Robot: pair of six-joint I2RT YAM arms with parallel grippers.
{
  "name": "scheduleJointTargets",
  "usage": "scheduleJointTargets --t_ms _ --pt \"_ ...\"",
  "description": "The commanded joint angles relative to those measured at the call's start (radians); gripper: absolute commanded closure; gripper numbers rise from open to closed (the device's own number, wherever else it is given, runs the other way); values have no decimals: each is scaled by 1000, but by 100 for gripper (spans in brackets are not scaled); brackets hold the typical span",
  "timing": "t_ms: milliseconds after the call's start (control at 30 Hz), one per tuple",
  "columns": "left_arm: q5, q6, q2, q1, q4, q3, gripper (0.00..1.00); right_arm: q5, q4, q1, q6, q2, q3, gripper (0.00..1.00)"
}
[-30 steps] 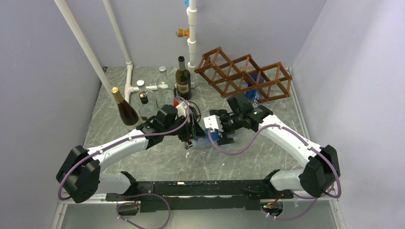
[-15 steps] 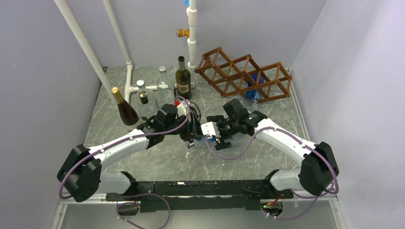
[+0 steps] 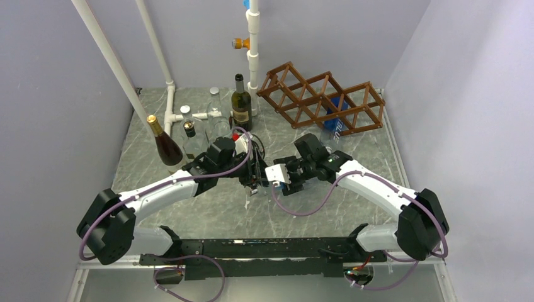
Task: Take the wine bottle off the wine rack
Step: Pick up the wine bottle from the wine rack.
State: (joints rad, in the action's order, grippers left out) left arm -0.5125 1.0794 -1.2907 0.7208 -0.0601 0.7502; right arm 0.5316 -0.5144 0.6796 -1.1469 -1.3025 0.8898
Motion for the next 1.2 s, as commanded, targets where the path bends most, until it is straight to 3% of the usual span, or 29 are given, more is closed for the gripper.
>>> scheduleJointTargets --t_ms 0,100,200,333,533,633,867,1167 --pt "-41 22 25 3 -259 60 91 51 4 -3 19 40 6 83" --pt "-41 30 32 2 -306 45 65 82 -9 -5 18 49 1 98" --pt "-34 25 42 0 -319 41 40 110 -20 -12 23 59 -1 100" --pt "-24 6 57 -1 -328 35 23 153 -40 -21 28 73 5 100" --pt "-4 -34 76 -1 -331 33 6 193 -54 -29 29 88 6 100" --pt "23 -74 96 0 -306 44 1 212 -64 -33 27 95 7 100" --pt "163 -234 188 -4 -181 84 0 302 -82 -73 50 124 11 100" --pt "274 -398 328 -5 -213 52 0 456 -90 -165 105 154 11 100"
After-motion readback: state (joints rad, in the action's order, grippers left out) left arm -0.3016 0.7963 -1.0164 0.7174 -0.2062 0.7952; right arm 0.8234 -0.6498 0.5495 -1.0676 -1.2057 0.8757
